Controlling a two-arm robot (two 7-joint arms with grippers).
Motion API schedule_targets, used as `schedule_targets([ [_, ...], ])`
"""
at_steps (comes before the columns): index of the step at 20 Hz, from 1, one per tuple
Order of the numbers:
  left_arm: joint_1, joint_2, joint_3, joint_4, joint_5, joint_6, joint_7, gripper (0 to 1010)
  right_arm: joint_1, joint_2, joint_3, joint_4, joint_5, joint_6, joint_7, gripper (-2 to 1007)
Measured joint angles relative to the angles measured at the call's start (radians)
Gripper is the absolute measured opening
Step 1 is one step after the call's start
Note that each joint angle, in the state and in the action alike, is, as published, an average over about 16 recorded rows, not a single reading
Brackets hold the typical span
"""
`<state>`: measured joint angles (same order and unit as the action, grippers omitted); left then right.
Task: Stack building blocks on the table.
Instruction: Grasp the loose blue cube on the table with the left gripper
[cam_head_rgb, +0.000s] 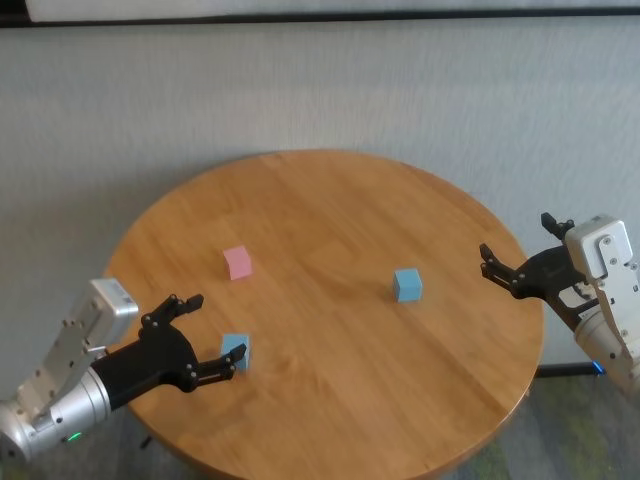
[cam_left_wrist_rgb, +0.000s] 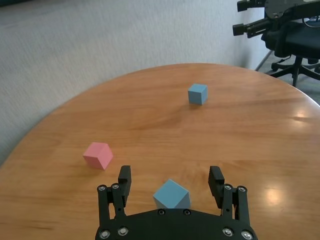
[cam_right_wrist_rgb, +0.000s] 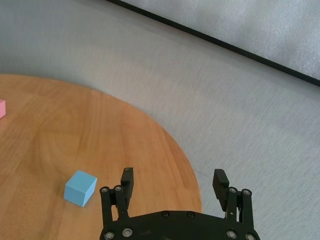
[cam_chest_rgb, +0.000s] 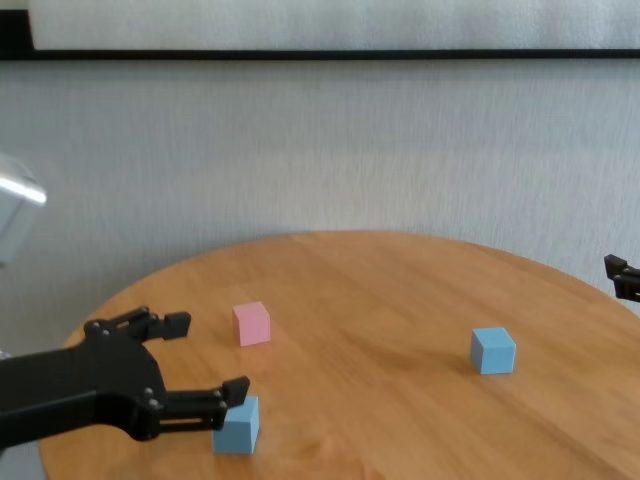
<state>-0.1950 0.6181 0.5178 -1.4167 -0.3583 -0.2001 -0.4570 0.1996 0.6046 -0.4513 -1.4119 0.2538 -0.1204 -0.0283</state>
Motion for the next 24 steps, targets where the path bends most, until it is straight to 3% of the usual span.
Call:
schedule_targets([
  [12, -0.027, -0.049, 0.021, 0.060, 0.049, 0.038, -0.023, 1003, 0.000, 0.000, 0.000, 0.000, 0.000, 0.000, 0.000, 1001],
  [24, -0.042, -0.084, 0.000, 0.116, 0.069, 0.046, -0.028, 1003, 0.000, 0.000, 0.000, 0.000, 0.000, 0.000, 0.000, 1000],
])
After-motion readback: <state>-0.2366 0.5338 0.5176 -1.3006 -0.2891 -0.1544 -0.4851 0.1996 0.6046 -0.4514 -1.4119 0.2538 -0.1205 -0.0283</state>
